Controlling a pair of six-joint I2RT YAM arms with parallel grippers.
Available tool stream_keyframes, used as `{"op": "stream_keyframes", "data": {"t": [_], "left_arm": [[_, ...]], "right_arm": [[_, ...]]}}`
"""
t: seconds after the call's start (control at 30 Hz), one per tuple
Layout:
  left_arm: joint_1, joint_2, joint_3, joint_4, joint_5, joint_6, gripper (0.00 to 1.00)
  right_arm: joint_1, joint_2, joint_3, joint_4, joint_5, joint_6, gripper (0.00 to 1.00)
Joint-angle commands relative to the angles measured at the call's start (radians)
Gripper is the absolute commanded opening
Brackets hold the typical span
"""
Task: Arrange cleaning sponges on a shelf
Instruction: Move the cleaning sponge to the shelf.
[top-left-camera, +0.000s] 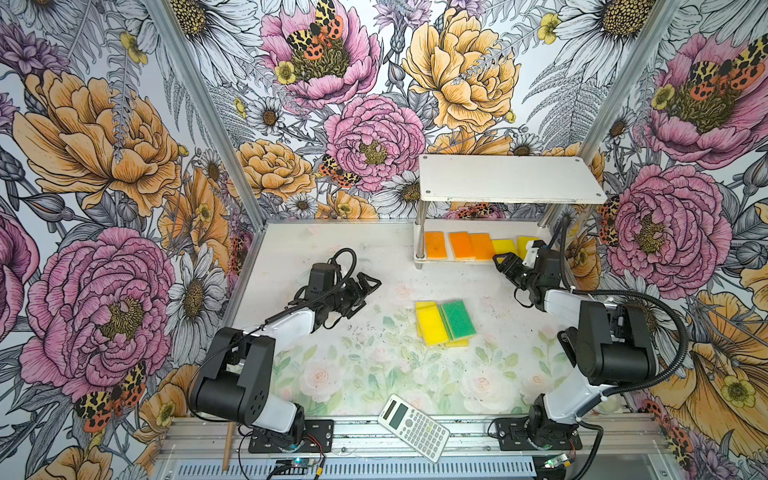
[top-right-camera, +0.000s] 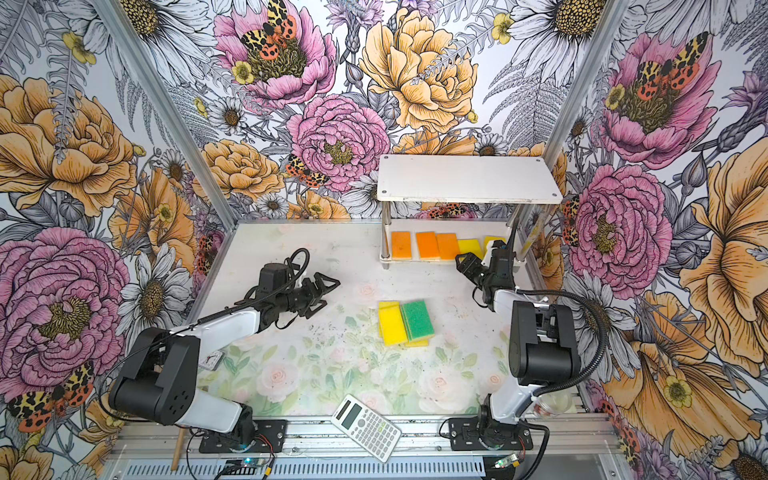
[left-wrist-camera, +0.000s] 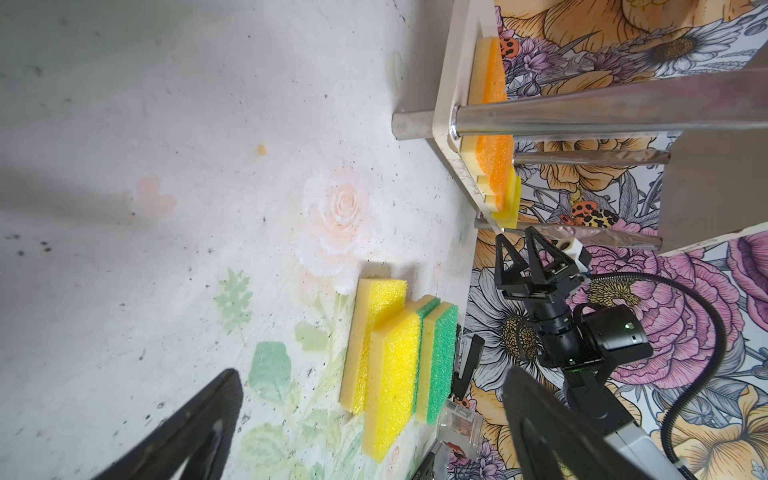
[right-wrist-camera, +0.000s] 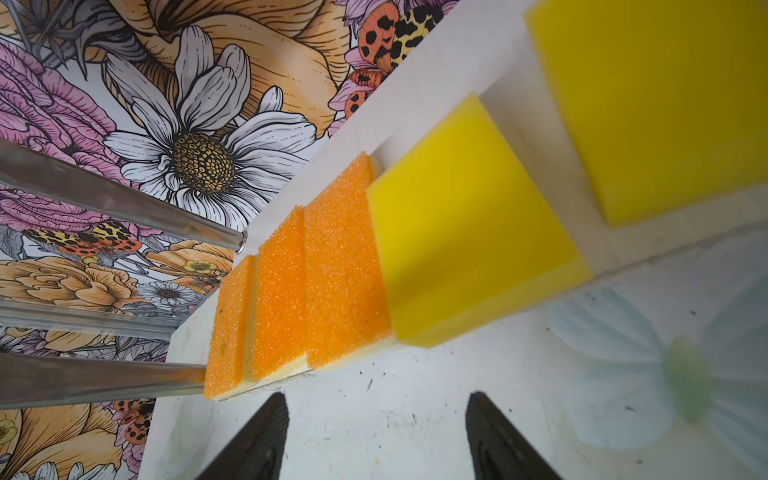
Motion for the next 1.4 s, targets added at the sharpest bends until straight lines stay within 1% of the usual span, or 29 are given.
{"op": "stream_keyframes", "data": {"t": [0.0, 0.33, 0.97, 1.07, 1.17, 1.37], "left_arm": [[0.013, -0.021, -0.006, 0.001, 0.021, 0.015, 0.99], [0.014, -0.023, -0.013, 0.000, 0.016, 0.015, 0.99], [0.016, -0.041, -0.016, -0.015, 0.007, 0.020, 0.99], [0.017, -0.050, -0.016, -0.032, 0.001, 0.027, 0.99], [0.020, -0.059, -0.016, -0.046, -0.003, 0.035, 0.99], [0.025, -0.067, -0.016, -0.057, -0.005, 0.040, 0.99]], "right_arm": [[-0.005, 0.021, 0.043, 0.061, -0.005, 0.016, 0.70], [-0.006, 0.084, 0.086, 0.079, -0.016, 0.032, 0.69], [-0.007, 0.151, 0.130, 0.097, -0.020, 0.045, 0.69], [-0.006, 0.140, 0.118, 0.101, -0.025, 0.046, 0.69], [-0.007, 0.113, 0.095, 0.097, -0.026, 0.043, 0.71], [-0.006, 0.020, 0.049, 0.045, -0.030, 0.022, 0.79]]}}
